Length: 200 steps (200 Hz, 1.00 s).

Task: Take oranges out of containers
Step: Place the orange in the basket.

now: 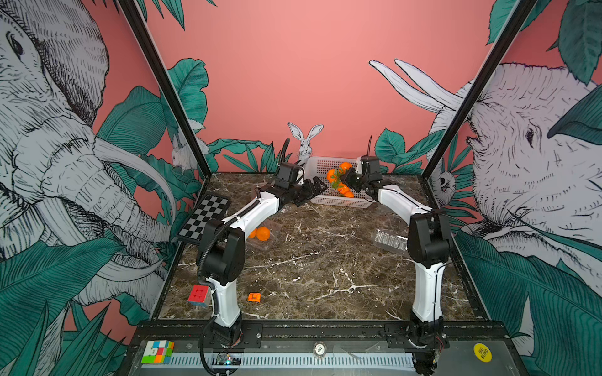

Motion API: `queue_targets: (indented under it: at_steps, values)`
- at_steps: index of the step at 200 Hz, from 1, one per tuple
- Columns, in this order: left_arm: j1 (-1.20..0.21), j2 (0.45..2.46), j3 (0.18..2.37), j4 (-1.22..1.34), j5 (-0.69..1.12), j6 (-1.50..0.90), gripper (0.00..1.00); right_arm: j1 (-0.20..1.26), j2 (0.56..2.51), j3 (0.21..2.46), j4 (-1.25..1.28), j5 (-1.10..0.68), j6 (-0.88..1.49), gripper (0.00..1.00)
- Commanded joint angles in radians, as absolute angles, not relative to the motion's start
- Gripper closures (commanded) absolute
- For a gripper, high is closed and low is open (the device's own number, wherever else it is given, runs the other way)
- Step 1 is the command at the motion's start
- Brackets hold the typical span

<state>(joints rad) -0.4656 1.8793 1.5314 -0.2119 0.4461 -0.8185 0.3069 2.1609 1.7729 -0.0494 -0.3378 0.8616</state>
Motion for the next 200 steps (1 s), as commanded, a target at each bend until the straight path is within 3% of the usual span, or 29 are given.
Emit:
queue_targets:
  at_steps: [1,39,90,148,200]
  values:
    - [-0.454,1.817,1.487,-0.204,0.463,-0.8,0.01,0.321,2.216,1.85,-0.026,-0.341,0.857,1.0]
    - [-0.452,1.783,1.42,-0.206,0.475,-0.793,0.01,0.322,2.309,1.943,-0.075,-0.321,0.842,0.98]
    - [-0.449,1.722,1.366,-0.274,0.474,-0.739,0.01,0.322,2.308,2.018,-0.16,-0.31,0.804,0.73]
    - [-0.446,1.611,1.335,-0.408,0.43,-0.668,0.01,0.323,2.208,2.015,-0.246,-0.292,0.754,0.54]
    - [-0.442,1.504,1.362,-0.588,0.308,-0.568,0.01,0.34,1.961,1.822,-0.294,-0.246,0.685,0.19]
